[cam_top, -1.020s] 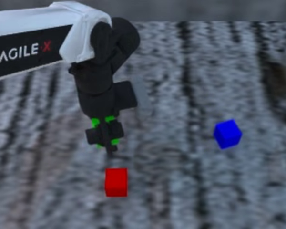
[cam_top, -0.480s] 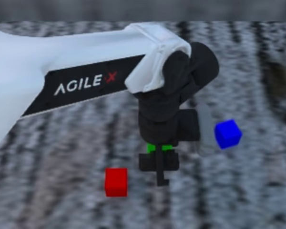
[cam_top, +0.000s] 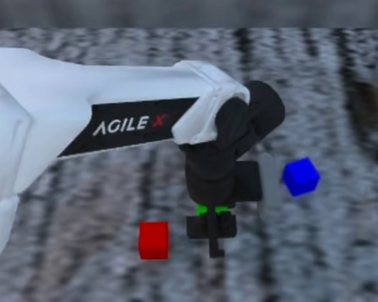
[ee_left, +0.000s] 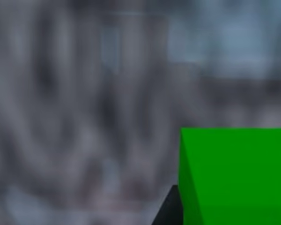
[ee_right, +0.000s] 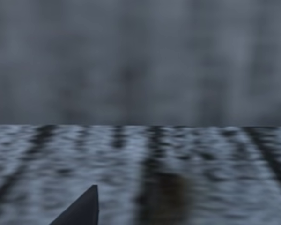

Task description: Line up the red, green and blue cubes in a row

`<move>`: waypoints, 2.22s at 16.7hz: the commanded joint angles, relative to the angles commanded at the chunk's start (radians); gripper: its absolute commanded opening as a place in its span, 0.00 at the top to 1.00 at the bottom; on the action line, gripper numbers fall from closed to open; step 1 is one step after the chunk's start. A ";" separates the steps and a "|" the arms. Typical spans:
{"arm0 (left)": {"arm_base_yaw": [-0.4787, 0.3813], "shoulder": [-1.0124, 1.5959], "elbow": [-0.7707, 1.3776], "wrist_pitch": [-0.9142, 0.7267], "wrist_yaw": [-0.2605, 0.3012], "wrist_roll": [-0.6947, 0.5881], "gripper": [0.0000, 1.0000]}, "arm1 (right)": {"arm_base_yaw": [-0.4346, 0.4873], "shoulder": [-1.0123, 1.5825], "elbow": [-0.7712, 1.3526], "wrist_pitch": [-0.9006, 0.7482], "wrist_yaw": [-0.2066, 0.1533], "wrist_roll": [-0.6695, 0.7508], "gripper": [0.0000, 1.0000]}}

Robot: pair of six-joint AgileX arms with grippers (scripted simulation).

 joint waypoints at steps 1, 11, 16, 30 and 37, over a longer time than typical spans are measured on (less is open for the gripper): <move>-0.003 0.014 -0.021 0.036 0.000 0.001 1.00 | 0.000 0.000 0.000 0.000 0.000 0.000 0.00; -0.008 0.042 -0.058 0.094 0.000 0.004 0.70 | 0.000 0.000 0.000 0.000 0.000 0.000 0.00; -0.008 0.042 -0.058 0.094 0.000 0.004 0.32 | 0.000 0.000 0.000 0.000 0.000 0.000 0.00; -0.006 0.040 -0.055 0.091 0.000 0.004 0.00 | 0.000 0.000 0.000 0.000 0.000 0.000 0.00; 0.011 -0.028 0.082 -0.123 0.000 0.003 0.00 | 0.000 0.000 0.000 0.000 0.000 0.000 0.00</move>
